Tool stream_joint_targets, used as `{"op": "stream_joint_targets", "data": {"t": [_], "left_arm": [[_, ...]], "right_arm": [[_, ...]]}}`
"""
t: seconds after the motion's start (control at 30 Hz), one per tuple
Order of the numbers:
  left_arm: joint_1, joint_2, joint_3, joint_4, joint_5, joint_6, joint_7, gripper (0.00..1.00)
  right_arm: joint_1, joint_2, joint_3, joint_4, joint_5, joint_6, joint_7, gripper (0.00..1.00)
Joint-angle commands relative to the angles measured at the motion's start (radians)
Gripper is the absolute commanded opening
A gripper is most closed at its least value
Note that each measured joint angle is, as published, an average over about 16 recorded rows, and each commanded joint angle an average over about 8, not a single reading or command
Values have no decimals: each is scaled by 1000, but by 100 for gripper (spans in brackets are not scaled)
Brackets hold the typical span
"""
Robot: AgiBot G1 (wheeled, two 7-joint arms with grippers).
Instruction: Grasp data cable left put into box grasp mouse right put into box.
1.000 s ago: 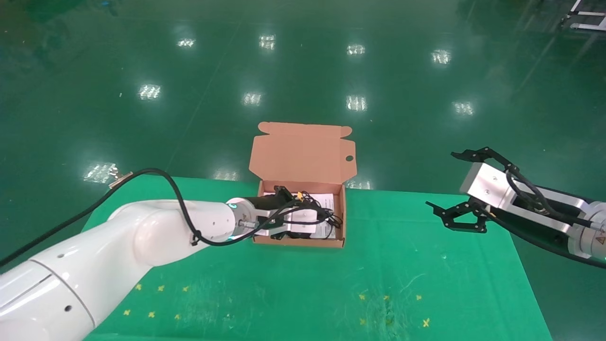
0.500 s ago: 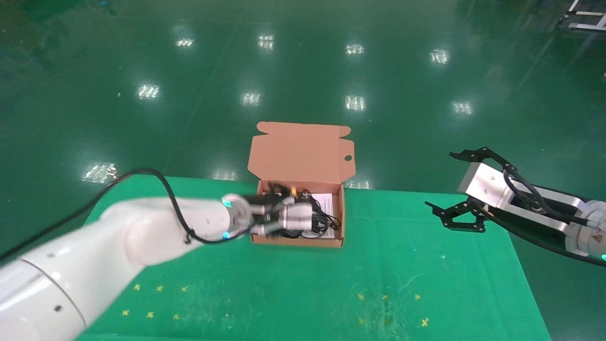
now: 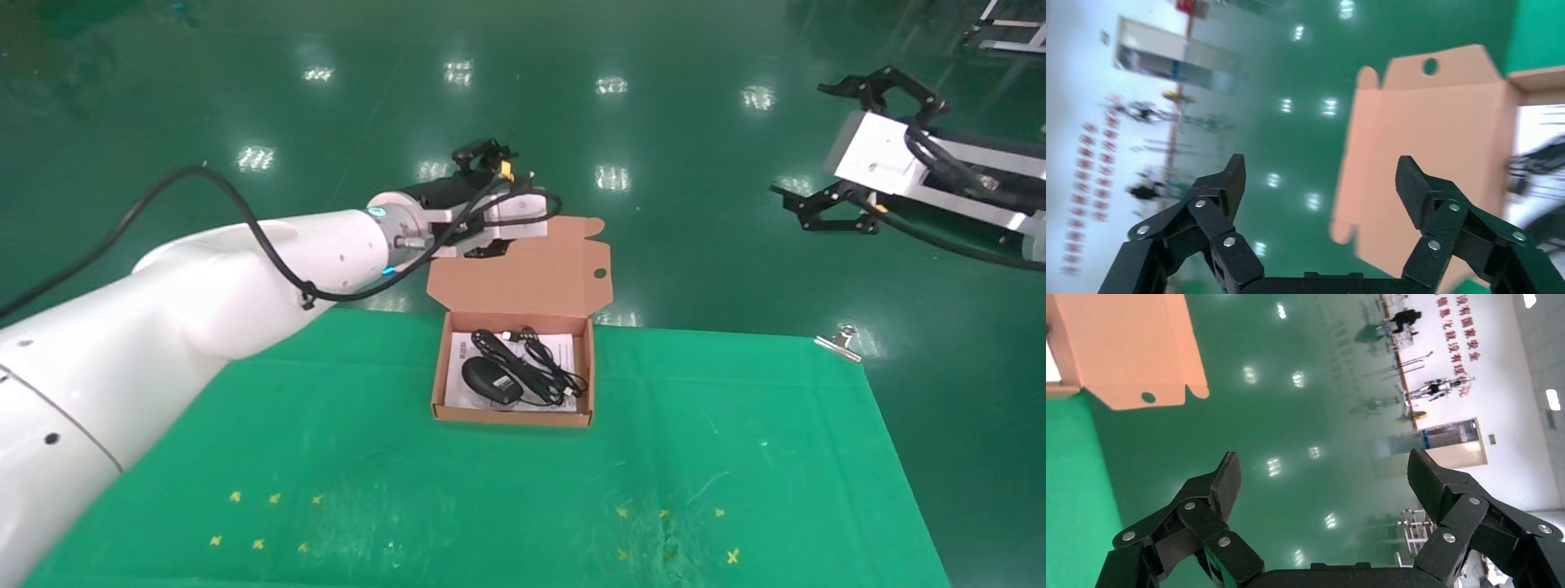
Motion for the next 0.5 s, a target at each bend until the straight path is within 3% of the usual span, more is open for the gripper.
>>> {"op": "stream_joint_targets", "data": {"t": [0.03,0.5], "left_arm": [[6,-10,-10,-8,-18,13,-2,100],[124,-163,-185,-126,-259,257,-18,100]], "right_arm": [[2,-3,6,-7,-3,-16,-1,100],[-120,-12,170,14,91,-236,85,100]]}}
